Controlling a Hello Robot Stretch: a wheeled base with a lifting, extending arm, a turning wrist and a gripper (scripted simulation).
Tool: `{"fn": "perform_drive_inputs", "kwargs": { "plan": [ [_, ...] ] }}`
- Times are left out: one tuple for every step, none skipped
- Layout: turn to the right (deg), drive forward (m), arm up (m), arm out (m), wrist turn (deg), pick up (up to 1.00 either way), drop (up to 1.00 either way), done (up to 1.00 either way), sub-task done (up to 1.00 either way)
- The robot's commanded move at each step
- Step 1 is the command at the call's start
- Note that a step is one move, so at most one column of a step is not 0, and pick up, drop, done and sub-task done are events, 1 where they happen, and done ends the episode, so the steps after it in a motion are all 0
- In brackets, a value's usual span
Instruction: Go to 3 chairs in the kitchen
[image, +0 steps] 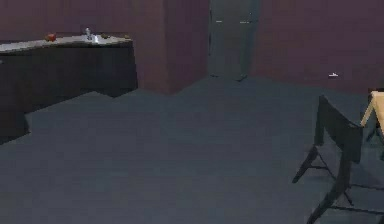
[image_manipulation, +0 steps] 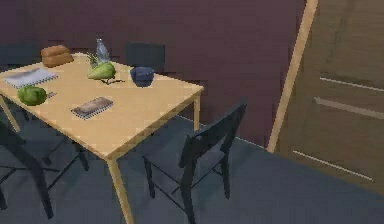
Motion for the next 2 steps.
{"fn": "perform_drive_inputs", "kwargs": {
  "plan": [
    [15.0, 0.00, 0.00, 0.00, 0.0, 0.00, 0.00, 0.00, 0.00],
    [0.0, 0.45, 0.00, 0.00, 0.0, 0.00, 0.00, 0.00, 0.00]
  ]
}}
